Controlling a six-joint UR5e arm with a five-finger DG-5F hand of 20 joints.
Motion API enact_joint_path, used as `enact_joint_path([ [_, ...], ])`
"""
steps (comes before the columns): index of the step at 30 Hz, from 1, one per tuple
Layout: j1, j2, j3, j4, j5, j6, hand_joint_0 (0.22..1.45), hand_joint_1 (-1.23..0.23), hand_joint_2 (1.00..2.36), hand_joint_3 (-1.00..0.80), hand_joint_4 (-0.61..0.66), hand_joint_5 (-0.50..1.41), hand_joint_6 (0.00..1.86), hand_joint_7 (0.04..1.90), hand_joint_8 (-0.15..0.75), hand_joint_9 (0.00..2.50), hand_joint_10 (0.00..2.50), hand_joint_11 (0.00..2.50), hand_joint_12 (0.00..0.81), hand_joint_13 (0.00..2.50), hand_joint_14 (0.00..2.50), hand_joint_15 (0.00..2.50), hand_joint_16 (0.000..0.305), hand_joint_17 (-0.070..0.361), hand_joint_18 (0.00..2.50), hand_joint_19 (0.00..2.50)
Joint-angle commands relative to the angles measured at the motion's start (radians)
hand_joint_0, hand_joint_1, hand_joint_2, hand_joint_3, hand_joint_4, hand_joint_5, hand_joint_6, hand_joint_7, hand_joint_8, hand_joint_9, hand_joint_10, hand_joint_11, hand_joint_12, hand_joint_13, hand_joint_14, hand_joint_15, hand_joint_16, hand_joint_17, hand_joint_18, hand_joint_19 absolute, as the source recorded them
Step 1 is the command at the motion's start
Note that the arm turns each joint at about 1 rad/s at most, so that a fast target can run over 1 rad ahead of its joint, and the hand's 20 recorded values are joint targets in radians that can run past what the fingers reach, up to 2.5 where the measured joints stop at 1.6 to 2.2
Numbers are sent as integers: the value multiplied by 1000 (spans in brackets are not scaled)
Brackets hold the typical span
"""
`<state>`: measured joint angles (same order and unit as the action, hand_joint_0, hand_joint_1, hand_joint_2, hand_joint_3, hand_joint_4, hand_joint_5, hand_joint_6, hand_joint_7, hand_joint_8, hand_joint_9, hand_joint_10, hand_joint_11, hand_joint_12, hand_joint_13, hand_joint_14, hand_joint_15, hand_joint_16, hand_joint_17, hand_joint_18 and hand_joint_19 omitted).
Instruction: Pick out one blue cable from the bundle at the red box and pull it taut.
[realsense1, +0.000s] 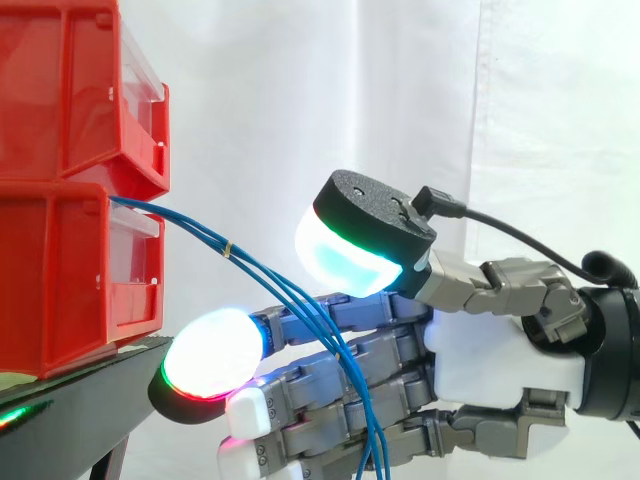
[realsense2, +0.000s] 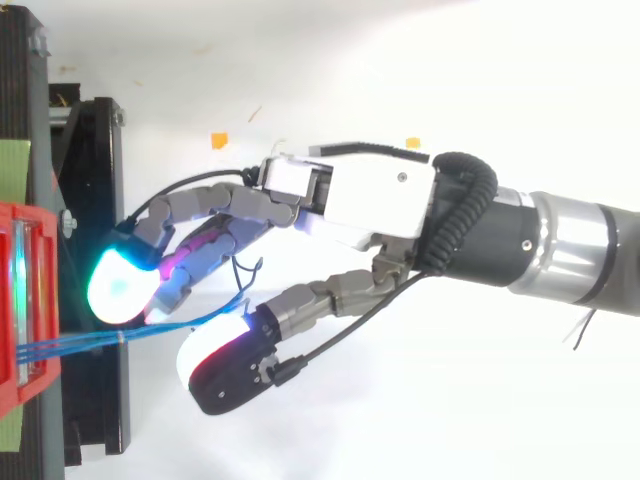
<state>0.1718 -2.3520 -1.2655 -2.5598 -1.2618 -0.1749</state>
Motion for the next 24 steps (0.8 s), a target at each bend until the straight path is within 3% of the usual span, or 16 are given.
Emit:
enact_joint_path([
  [1,3,-7,0,23,-4,18,532,-688,1000,-500,187,-126,503,875,241,858,15,356,292,666,12,254,47,106,499,426],
  [15,3,-7,0,26,-4,43,582,-699,1004,-443,138,-110,504,1006,239,873,15,380,283,676,11,272,45,102,507,440],
  [24,3,-7,29,20,-4,43,605,-695,1007,-409,105,-101,503,1072,236,876,15,400,280,689,12,281,45,100,520,451],
])
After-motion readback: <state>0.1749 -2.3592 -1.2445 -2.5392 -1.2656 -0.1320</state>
